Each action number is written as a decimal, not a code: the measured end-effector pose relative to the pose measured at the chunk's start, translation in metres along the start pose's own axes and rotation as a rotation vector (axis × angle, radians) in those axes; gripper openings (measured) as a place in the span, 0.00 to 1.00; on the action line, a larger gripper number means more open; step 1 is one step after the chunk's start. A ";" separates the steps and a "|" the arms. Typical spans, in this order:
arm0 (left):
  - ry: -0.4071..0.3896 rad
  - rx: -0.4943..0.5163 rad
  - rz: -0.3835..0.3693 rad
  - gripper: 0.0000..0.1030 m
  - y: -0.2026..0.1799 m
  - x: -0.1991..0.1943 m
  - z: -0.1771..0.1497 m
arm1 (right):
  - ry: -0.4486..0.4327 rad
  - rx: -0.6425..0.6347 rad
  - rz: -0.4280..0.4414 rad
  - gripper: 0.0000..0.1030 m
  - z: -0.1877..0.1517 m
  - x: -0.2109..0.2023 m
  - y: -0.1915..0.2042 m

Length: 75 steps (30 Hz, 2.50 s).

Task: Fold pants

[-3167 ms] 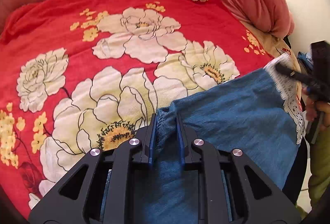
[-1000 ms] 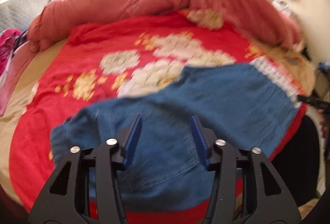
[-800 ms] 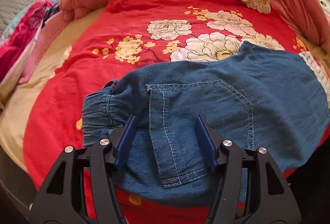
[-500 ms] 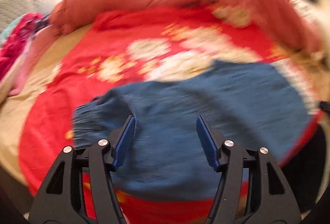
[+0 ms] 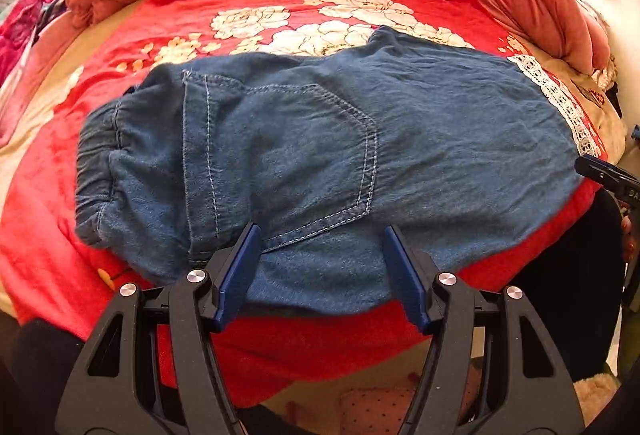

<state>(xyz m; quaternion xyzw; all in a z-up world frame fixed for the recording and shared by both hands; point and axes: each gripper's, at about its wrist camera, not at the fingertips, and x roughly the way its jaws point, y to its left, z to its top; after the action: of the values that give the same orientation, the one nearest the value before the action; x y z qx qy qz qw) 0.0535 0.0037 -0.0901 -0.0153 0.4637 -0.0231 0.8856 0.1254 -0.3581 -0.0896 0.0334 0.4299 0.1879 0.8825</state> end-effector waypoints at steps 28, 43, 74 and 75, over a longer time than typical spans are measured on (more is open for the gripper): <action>-0.158 0.347 -0.309 0.69 -0.171 -0.033 0.090 | -0.193 0.242 0.089 0.79 -0.031 -0.057 -0.064; 0.031 0.385 -0.383 0.68 -0.238 0.059 0.199 | -0.147 0.288 0.159 0.78 -0.009 -0.019 -0.067; 0.221 0.493 -0.706 0.52 -0.257 0.173 0.229 | -0.136 0.350 0.273 0.44 0.002 0.004 -0.078; 0.221 0.495 -0.707 0.52 -0.257 0.173 0.228 | -0.135 0.352 0.279 0.44 0.004 0.006 -0.079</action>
<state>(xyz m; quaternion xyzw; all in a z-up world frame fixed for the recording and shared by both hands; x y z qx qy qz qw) 0.3327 -0.2612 -0.0894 0.0423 0.5022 -0.4363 0.7455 0.1552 -0.4285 -0.1088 0.2585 0.3871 0.2275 0.8553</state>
